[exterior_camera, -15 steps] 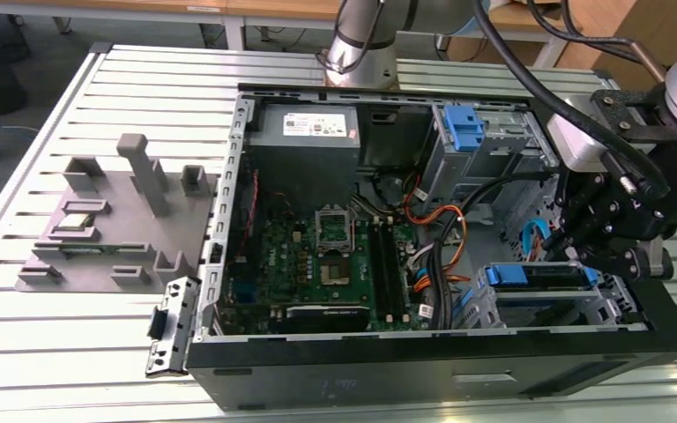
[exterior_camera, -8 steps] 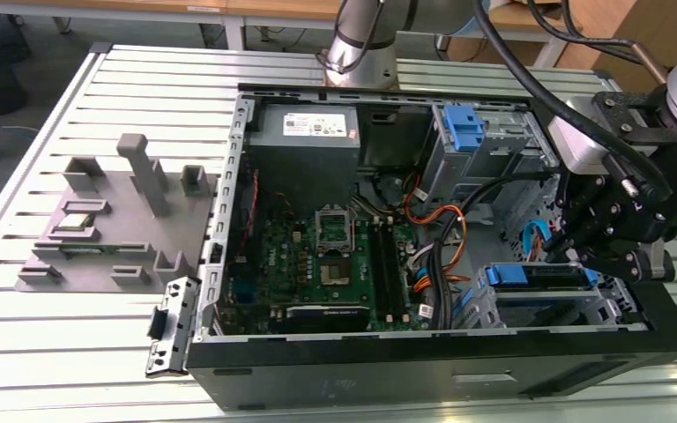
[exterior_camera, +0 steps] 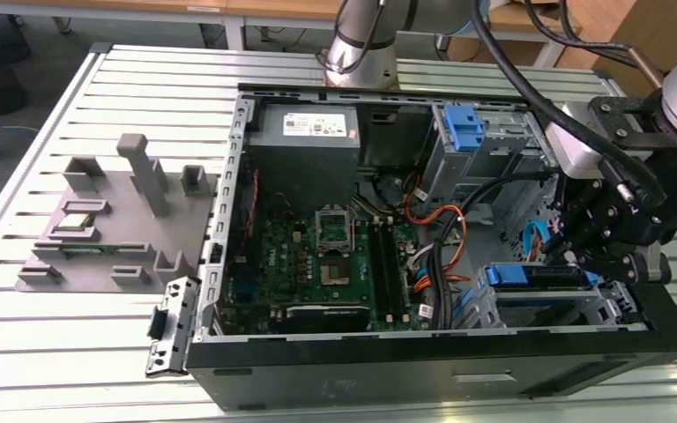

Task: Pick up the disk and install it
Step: 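Insert the first disk wire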

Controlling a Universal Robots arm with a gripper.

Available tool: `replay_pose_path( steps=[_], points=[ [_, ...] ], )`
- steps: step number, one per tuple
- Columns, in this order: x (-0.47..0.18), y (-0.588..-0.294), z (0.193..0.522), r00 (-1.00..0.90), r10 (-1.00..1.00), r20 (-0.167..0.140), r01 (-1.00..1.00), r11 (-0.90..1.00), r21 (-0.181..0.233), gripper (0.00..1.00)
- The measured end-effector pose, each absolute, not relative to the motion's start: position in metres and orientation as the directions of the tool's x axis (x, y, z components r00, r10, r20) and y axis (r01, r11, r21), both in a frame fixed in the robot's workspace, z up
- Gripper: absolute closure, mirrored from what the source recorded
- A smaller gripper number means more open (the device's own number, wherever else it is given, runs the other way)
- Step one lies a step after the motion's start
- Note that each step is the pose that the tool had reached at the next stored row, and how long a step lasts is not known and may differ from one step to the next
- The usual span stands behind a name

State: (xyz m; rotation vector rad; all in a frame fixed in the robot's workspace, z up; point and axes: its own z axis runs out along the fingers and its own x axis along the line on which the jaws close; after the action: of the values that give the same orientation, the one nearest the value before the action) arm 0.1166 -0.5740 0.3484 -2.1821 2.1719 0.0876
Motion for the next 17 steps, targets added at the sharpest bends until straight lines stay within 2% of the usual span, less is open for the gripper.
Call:
replay_pose_path(
  steps=[17],
  points=[
    [0.1092, -0.5760, 0.3392, 0.033, -0.996, -0.082, -0.997, -0.028, -0.069, 0.84]
  ],
)
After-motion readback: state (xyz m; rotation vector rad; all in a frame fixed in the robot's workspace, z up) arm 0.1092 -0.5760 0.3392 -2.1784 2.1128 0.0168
